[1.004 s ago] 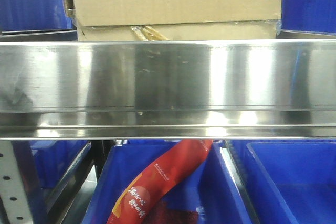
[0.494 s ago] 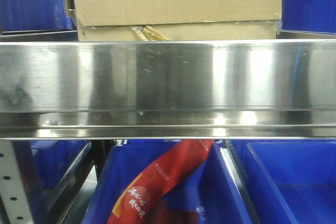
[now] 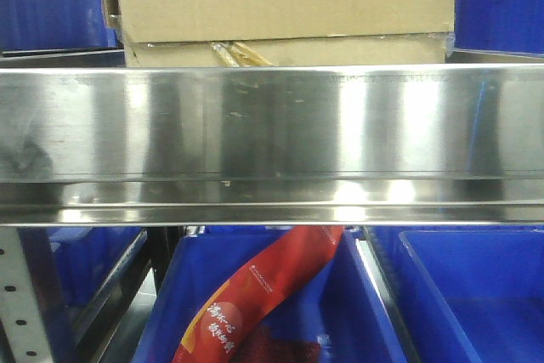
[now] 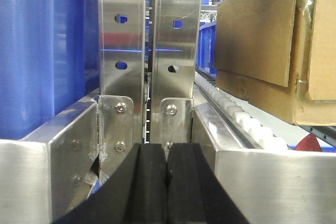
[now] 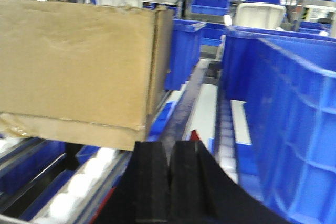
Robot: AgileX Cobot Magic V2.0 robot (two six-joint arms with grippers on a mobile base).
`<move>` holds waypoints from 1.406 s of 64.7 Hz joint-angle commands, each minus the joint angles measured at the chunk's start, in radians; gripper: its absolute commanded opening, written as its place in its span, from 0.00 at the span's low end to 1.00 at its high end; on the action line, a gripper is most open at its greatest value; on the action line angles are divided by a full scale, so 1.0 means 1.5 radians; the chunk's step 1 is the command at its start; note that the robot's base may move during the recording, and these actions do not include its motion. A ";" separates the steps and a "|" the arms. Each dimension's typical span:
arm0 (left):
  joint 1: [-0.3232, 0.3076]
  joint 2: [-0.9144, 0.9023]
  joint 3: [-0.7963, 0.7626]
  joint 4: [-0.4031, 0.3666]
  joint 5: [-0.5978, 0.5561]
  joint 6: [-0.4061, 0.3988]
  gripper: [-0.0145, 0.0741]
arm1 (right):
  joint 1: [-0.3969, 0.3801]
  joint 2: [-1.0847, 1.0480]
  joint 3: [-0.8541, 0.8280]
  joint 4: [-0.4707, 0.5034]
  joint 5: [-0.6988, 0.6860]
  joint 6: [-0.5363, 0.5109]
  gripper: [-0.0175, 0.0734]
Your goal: Stack two boxes on right shelf middle
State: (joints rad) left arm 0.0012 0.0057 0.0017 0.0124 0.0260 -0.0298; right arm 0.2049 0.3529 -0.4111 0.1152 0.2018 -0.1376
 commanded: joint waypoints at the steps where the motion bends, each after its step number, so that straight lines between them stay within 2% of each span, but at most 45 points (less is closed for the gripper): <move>1: 0.002 -0.004 -0.001 -0.004 -0.013 0.001 0.04 | -0.025 -0.016 0.015 -0.006 -0.019 -0.002 0.02; 19: 0.002 -0.004 -0.001 -0.004 -0.013 0.001 0.04 | -0.118 -0.148 0.171 0.024 -0.083 0.020 0.02; 32: 0.002 -0.004 -0.001 -0.004 -0.013 0.001 0.04 | -0.125 -0.235 0.274 0.024 -0.135 0.025 0.02; 91: 0.002 -0.004 -0.001 -0.004 -0.013 0.001 0.04 | -0.125 -0.235 0.274 0.024 -0.123 0.028 0.02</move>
State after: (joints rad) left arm 0.0012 0.0057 0.0017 0.0124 0.0238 -0.0298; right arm 0.0237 0.0030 -0.0026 0.1488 0.0392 -0.0965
